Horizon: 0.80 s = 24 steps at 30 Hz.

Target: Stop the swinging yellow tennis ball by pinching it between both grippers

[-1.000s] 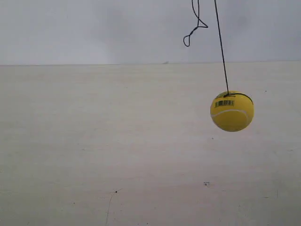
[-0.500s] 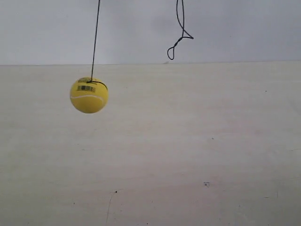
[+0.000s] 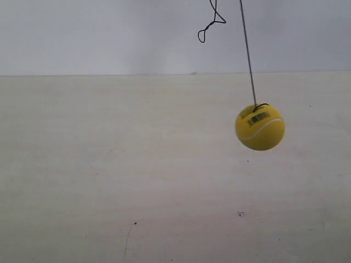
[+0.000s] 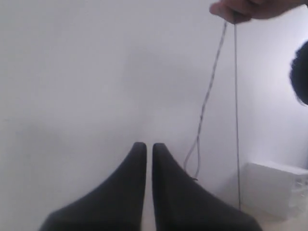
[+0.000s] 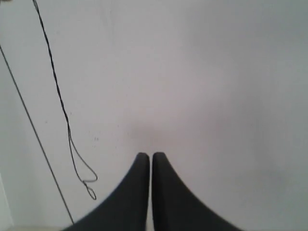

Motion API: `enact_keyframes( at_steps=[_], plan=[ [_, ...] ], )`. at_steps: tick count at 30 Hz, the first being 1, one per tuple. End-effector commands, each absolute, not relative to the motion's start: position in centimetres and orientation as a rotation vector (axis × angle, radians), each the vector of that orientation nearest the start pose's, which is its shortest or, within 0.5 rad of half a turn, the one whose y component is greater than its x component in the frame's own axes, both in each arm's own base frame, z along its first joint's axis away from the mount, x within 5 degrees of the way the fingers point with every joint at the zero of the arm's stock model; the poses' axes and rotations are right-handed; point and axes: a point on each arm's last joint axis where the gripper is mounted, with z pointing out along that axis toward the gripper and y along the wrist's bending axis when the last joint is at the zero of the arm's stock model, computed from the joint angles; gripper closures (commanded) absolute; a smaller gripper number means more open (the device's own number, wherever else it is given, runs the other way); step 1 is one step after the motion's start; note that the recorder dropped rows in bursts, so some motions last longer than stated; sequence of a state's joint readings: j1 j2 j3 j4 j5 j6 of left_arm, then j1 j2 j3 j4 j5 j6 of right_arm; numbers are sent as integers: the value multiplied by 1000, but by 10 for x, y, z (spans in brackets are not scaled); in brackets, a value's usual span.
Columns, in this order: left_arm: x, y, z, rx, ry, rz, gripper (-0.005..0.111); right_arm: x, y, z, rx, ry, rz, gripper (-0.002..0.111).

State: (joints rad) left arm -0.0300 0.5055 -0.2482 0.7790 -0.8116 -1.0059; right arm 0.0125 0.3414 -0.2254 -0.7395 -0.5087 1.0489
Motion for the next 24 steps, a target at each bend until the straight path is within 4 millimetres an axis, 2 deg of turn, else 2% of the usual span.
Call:
enact_keyframes(
  at_steps=[1, 6, 9, 15, 19, 24],
  plan=[
    [116, -62, 298, 380, 1240, -810, 102, 102, 37, 289, -133, 1368, 553, 108],
    [142, -70, 272, 528, 1335, -803, 102, 126, 45, 271, -225, 1494, 594, 108],
    [156, -75, 257, 557, 1346, -891, 102, 140, 56, 261, -334, 1508, 704, 108],
    [179, -89, 220, 685, 1438, -852, 102, 162, 69, 235, -487, 1507, 841, 108],
    [200, -101, 207, 735, 1444, -822, 102, 180, 71, 219, -548, 1563, 826, 108],
    [226, -108, 198, 738, 1446, -781, 102, 205, 77, 210, -623, 1586, 833, 108]
  ],
)
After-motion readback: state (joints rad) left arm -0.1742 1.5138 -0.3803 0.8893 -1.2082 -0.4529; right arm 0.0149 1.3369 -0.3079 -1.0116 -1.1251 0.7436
